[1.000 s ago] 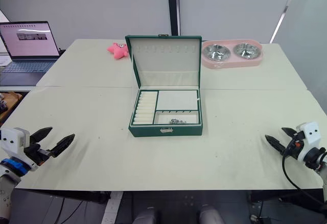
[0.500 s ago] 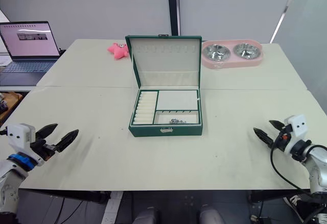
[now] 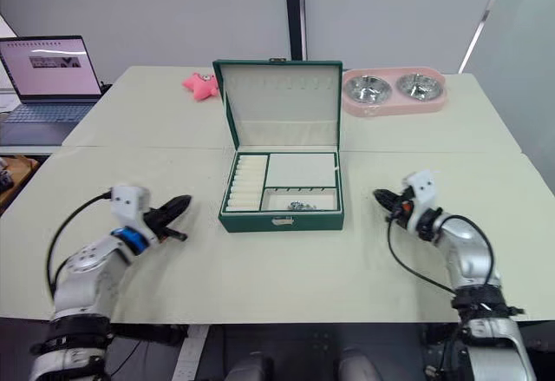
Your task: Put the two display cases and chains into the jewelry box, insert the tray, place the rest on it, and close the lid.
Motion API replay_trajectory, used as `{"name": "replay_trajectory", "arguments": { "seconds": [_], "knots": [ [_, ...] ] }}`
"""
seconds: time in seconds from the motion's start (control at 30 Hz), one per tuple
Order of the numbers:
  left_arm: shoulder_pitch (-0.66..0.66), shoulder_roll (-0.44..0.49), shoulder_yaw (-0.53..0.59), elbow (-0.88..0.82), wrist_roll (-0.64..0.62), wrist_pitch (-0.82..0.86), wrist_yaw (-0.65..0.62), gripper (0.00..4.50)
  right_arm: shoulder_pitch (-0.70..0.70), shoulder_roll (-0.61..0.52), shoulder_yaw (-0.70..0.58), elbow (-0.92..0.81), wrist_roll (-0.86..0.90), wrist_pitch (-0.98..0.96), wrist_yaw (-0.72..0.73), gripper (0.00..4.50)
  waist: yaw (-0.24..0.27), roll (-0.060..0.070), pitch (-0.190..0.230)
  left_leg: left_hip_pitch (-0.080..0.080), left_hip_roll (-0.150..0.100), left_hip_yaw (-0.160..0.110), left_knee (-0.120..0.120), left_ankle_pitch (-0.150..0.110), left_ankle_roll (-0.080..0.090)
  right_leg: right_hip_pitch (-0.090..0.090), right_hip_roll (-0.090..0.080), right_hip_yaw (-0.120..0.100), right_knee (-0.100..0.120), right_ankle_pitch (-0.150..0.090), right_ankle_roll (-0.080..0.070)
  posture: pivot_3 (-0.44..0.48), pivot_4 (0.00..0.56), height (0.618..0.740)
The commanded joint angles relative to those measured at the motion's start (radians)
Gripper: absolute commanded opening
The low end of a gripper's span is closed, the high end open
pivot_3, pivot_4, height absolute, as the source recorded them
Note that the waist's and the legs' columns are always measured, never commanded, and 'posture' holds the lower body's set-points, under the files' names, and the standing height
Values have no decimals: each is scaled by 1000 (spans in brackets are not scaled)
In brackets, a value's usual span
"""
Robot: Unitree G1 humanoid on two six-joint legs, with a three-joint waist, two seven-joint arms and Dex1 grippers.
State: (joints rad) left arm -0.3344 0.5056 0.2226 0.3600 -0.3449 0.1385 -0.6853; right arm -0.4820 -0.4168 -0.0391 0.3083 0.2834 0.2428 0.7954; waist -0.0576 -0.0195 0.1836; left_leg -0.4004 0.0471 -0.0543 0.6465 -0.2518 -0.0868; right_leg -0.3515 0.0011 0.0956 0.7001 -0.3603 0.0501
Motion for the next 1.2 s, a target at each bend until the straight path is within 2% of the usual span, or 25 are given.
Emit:
{"name": "replay_trajectory", "arguments": {
  "seconds": [0.03, 0.43, 0.83, 1.2],
  "knots": [
    [-42, -20, -16, 6, 13, -9, 8, 0, -49, 30, 22, 5, -18, -20, -14, 25, 0, 0, 0, -1, 0, 0, 0, 0, 0, -1, 0, 0, 0, 0, 0, 0, 150, 740],
    [-84, -101, -97, -15, 25, 12, -34, 0, -93, 89, 77, 26, -33, -16, 16, 25, -3, 0, 0, 0, 0, 0, 0, 0, 0, -1, 0, 0, 0, 0, 0, 0, 150, 740],
    [3, -111, -132, -141, -18, 106, -128, 0, 1, 83, 100, -151, 26, 115, 70, 25, 1, 0, 0, 0, 0, 0, 0, 0, 0, -1, -1, 0, 0, 0, 0, 0, 150, 740],
    [94, -106, -151, -258, -37, 163, -146, 0, 103, 66, 113, -304, 63, 220, 69, 25, 0, 0, -1, 0, 0, 0, -1, 0, 0, 0, -1, 0, -1, 0, 0, 0, 150, 740]
  ]
}}
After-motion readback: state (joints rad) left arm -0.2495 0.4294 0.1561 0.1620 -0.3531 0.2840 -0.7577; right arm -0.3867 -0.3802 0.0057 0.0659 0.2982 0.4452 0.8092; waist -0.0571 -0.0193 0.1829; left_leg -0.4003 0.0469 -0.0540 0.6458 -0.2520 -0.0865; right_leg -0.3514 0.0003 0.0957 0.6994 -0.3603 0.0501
